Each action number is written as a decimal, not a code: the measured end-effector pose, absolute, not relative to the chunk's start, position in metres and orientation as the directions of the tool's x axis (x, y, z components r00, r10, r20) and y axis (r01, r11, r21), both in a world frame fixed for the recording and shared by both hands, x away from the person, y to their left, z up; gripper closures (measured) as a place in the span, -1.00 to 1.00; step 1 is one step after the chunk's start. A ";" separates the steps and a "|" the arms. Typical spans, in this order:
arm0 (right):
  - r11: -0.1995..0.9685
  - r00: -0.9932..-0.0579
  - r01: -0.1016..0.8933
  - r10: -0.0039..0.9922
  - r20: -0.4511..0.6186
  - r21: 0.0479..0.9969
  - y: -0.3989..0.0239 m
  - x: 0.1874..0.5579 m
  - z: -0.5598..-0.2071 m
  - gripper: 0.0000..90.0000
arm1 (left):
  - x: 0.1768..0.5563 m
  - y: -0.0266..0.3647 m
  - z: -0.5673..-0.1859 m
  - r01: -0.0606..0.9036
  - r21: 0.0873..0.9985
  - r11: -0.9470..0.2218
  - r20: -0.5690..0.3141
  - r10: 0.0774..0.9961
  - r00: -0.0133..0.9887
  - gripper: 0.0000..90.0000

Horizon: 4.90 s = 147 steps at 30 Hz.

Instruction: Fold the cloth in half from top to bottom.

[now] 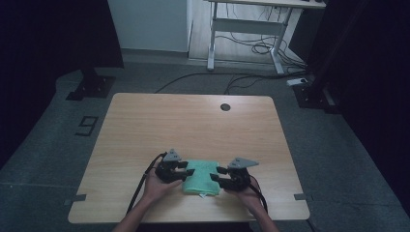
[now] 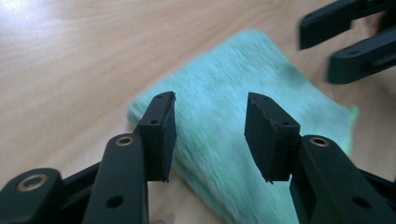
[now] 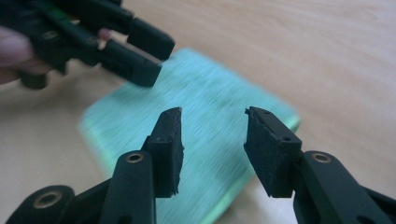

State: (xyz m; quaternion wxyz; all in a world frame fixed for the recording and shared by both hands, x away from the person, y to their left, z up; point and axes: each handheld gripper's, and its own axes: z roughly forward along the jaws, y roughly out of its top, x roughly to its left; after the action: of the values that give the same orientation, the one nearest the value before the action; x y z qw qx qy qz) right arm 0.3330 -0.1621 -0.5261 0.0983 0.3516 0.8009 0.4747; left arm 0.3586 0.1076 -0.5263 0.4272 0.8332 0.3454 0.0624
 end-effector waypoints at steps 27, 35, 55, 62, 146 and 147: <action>0.372 -0.754 0.413 0.651 0.083 0.831 -0.149 0.306 -0.537 -0.03 | 0.305 0.110 -0.524 0.448 0.772 -0.452 -0.109 0.600 0.793 0.11; 0.408 -0.746 0.453 0.660 0.087 0.793 -0.147 0.302 -0.552 -0.01 | 0.312 0.103 -0.543 0.492 0.729 -0.476 -0.136 0.604 0.785 0.17; 0.342 -0.659 0.507 0.745 0.100 0.792 -0.145 0.388 -0.552 0.03 | 0.399 0.094 -0.544 0.539 0.733 -0.415 -0.151 0.673 0.724 0.24; 0.329 -0.650 0.516 0.752 0.111 0.791 -0.145 0.388 -0.552 0.01 | 0.401 0.095 -0.544 0.552 0.730 -0.402 -0.169 0.677 0.716 0.24; 0.292 -0.675 0.442 0.731 0.100 0.848 -0.209 0.266 -0.542 -0.33 | 0.268 0.179 -0.531 0.501 0.797 -0.338 -0.112 0.732 0.672 -0.15; 0.291 -0.675 0.442 0.731 0.101 0.848 -0.209 0.266 -0.542 -0.33 | 0.269 0.179 -0.532 0.503 0.796 -0.338 -0.114 0.732 0.671 -0.16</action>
State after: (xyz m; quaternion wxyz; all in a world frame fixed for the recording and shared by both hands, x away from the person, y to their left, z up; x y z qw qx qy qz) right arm 0.2660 -0.2091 -0.5424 0.1553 0.3719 0.7884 0.4648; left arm 0.2686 0.1791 -0.5323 0.4297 0.8069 0.3828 0.1334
